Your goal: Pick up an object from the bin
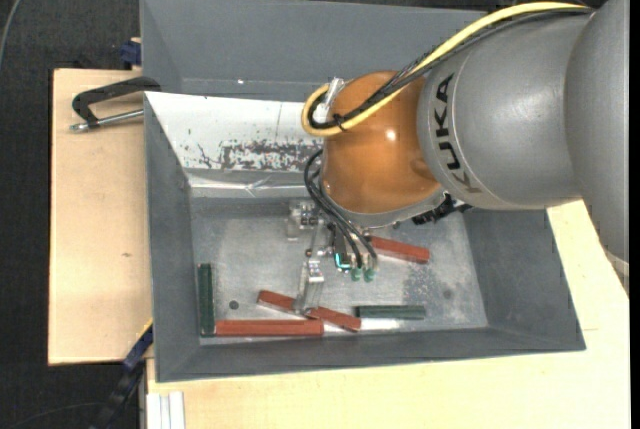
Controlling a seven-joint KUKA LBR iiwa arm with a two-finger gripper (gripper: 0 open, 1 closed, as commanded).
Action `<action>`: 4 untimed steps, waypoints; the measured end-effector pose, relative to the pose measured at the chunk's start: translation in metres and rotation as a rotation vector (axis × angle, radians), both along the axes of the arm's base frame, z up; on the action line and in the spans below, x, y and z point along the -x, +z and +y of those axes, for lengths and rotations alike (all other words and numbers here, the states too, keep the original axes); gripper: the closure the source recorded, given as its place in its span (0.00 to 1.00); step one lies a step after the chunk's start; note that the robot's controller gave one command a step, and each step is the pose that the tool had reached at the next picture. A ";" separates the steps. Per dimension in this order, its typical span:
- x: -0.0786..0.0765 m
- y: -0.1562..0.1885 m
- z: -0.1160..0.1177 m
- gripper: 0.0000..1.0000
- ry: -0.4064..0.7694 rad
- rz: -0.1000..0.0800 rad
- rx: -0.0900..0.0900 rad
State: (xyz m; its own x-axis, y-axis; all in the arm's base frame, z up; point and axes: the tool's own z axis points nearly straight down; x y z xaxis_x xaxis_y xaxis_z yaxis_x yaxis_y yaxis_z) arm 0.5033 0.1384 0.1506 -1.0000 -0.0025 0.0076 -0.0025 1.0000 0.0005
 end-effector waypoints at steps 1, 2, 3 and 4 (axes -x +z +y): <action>0.013 -0.083 -0.018 0.00 0.160 -0.001 0.000; 0.011 -0.078 -0.018 1.00 0.158 -0.008 -0.002; 0.002 0.071 0.028 1.00 0.465 -0.020 -0.004; 0.003 0.068 0.027 0.00 0.463 -0.014 -0.004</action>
Offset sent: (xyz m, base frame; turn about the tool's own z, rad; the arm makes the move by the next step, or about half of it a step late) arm -0.0120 -0.0186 -0.0806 -0.1601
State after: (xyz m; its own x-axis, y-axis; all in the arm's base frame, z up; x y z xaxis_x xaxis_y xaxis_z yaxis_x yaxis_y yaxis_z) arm 0.5002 0.1655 0.2186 -0.8934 -0.4493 -0.0063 -0.4493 0.8934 0.0008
